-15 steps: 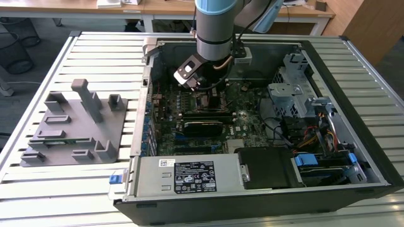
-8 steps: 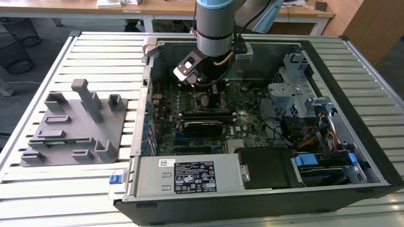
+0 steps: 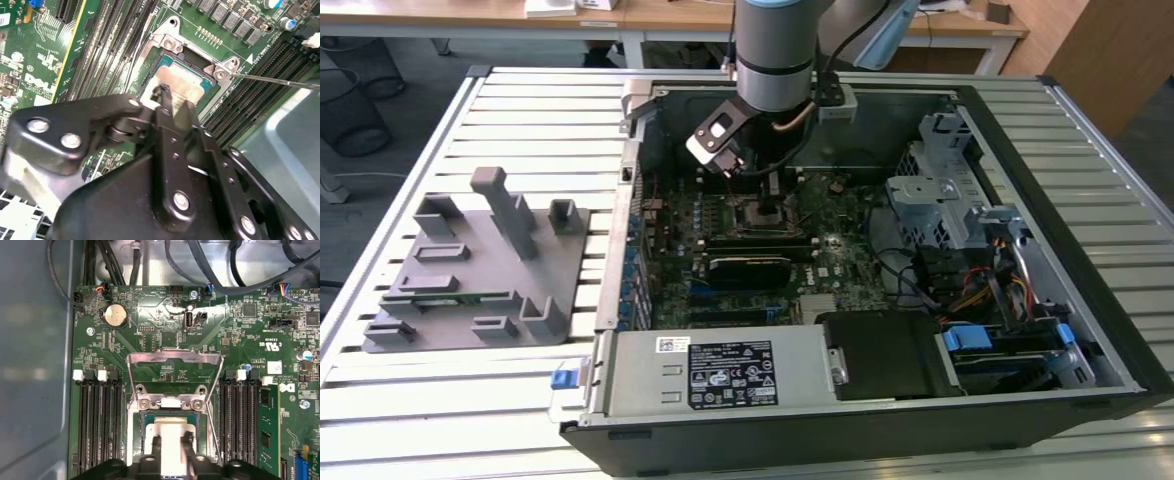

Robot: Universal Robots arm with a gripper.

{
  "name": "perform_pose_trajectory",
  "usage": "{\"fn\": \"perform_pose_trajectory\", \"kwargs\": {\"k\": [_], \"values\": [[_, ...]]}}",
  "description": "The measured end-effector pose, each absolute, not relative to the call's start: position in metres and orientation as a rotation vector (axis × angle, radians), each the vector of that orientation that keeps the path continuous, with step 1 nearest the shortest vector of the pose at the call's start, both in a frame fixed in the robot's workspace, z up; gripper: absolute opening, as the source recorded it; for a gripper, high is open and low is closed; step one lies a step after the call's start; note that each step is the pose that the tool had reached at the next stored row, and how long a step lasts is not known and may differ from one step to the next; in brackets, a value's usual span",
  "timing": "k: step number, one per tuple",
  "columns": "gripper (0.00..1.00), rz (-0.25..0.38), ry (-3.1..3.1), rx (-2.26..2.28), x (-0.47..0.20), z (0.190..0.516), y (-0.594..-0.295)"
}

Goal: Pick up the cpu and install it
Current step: 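Place the cpu into insertion slot, then close the cpu cover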

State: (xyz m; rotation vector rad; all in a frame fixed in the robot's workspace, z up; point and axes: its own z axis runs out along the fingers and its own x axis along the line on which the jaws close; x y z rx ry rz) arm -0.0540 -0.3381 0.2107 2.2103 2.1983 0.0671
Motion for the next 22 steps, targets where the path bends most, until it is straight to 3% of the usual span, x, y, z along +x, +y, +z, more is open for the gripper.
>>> {"fn": "perform_pose_trajectory", "kwargs": {"k": [1,4,22], "values": [[0.29,0.067,2.199,2.211,-0.054,0.2114,-0.3381],[0.12,0.065,2.199,2.211,-0.054,0.2134,-0.3381],[0.11,0.065,2.199,2.212,-0.054,0.2183,-0.3381]]}}
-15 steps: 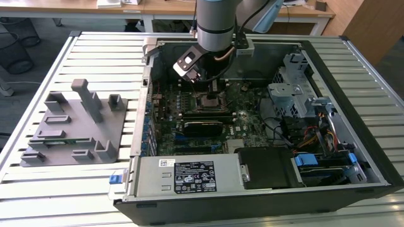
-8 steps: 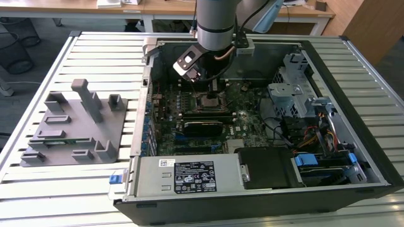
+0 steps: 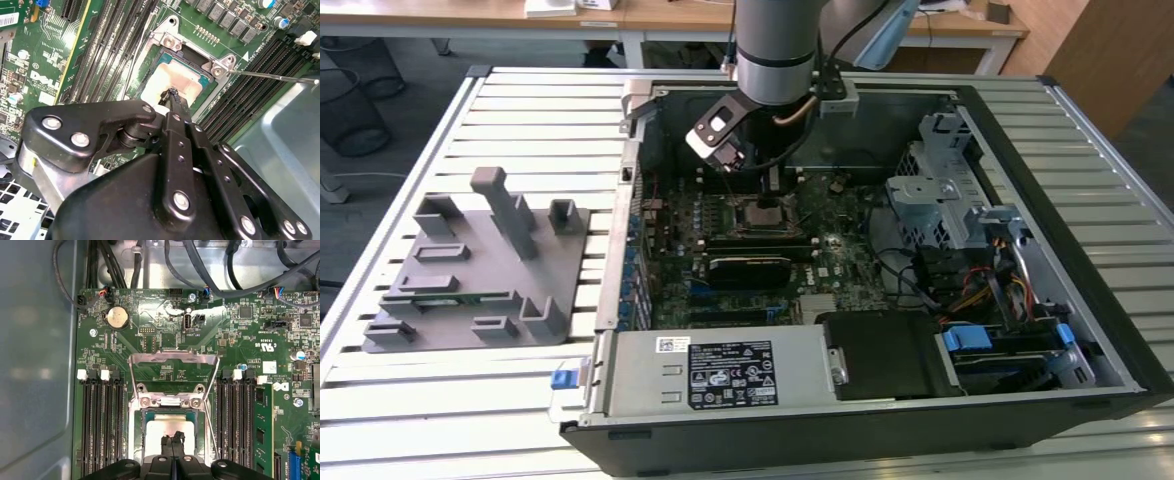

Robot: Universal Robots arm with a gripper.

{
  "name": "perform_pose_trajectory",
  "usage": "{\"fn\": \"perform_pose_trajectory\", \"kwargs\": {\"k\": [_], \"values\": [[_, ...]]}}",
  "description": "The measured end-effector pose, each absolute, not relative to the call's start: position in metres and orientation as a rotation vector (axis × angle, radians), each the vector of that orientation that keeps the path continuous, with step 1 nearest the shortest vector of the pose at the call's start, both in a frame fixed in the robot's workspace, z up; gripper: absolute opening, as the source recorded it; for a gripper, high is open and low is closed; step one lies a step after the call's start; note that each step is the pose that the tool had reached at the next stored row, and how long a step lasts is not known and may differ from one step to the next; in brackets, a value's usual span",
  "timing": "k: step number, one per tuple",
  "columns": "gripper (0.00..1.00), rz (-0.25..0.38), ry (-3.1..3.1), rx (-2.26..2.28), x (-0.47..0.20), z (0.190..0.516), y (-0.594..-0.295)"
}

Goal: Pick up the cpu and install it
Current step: 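Close the cpu cover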

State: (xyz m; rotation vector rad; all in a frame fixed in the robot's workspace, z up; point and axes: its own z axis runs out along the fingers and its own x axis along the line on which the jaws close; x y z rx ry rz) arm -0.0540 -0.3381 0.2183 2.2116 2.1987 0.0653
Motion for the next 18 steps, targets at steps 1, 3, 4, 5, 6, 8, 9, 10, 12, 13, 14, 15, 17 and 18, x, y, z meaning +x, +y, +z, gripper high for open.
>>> {"fn": "perform_pose_trajectory", "kwargs": {"k": [1,3,4,5,6,8,9,10,12,13,14,15,17,18], "values": [[0.11,0.066,2.199,2.212,-0.054,0.2183,-0.3381],[0.11,0.065,2.199,2.212,-0.054,0.2188,-0.3381],[0.11,0.065,2.199,2.212,-0.054,0.2191,-0.3381],[0.11,0.065,2.199,2.212,-0.054,0.2198,-0.3382],[0.11,0.065,2.199,2.212,-0.054,0.2202,-0.3381],[0.11,0.066,2.199,2.212,-0.0539,0.2203,-0.3381],[0.11,0.065,2.199,2.212,-0.054,0.2206,-0.3381],[0.11,0.065,2.199,2.212,-0.054,0.2212,-0.3382],[0.11,0.067,2.199,2.213,-0.054,0.2214,-0.3382],[0.11,0.072,2.202,2.215,-0.0539,0.2215,-0.3382],[0.11,0.074,2.203,2.216,-0.054,0.2216,-0.3382],[0.11,0.074,2.203,2.216,-0.054,0.2216,-0.3382],[0.11,0.074,2.203,2.216,-0.054,0.2229,-0.3382],[0.11,0.074,2.203,2.216,-0.054,0.2243,-0.3382]]}}
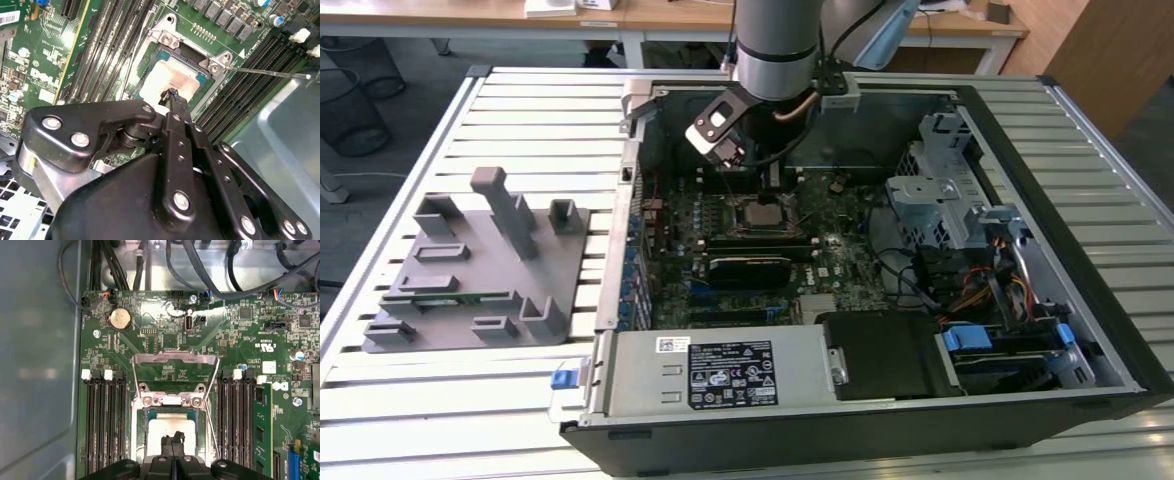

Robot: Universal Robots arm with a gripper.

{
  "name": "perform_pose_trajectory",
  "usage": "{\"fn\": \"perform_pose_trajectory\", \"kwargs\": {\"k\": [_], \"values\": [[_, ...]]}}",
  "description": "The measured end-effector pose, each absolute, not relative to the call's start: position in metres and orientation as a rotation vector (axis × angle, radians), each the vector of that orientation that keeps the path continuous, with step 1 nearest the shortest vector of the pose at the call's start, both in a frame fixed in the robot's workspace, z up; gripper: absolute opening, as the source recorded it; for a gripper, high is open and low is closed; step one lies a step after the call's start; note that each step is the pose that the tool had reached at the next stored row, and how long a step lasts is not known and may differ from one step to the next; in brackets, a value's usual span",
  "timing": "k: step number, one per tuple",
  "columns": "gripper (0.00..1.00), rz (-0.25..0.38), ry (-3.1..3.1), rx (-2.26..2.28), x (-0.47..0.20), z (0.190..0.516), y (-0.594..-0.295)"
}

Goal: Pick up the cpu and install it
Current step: 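Close the cpu cover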

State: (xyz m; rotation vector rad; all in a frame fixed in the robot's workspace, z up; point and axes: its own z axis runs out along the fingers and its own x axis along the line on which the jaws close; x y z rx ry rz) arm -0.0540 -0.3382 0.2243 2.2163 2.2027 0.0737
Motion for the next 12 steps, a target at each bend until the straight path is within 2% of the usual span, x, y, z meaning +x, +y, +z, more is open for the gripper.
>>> {"fn": "perform_pose_trajectory", "kwargs": {"k": [12], "values": [[0.11,0.074,2.203,2.216,-0.054,0.242,-0.338]]}}
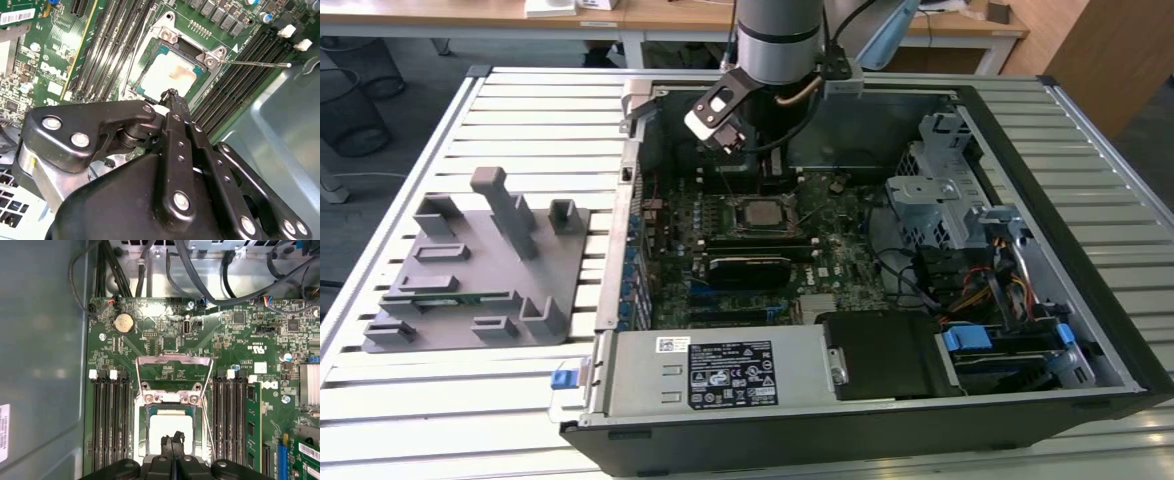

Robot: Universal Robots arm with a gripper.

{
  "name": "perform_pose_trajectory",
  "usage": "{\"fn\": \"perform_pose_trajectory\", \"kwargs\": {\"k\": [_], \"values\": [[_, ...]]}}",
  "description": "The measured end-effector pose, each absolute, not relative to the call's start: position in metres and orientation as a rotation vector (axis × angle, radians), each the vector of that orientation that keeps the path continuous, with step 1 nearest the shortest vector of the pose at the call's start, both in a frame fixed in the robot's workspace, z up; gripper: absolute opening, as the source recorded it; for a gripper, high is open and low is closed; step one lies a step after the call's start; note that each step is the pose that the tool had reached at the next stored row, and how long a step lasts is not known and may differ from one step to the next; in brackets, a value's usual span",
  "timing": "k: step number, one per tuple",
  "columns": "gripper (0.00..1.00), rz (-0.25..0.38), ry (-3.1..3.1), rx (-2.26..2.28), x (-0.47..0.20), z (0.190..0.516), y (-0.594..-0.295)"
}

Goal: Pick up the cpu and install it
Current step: 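Close the cpu cover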

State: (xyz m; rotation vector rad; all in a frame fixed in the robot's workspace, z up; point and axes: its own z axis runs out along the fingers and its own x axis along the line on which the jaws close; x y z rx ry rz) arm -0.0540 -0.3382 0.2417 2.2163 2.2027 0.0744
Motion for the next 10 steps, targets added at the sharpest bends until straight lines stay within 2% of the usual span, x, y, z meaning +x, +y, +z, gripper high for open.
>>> {"fn": "perform_pose_trajectory", "kwargs": {"k": [6,10], "values": [[0.11,0.068,2.206,2.219,-0.0526,0.2418,-0.3382],[0.11,0.042,2.218,2.233,-0.0524,0.2418,-0.3383]]}}
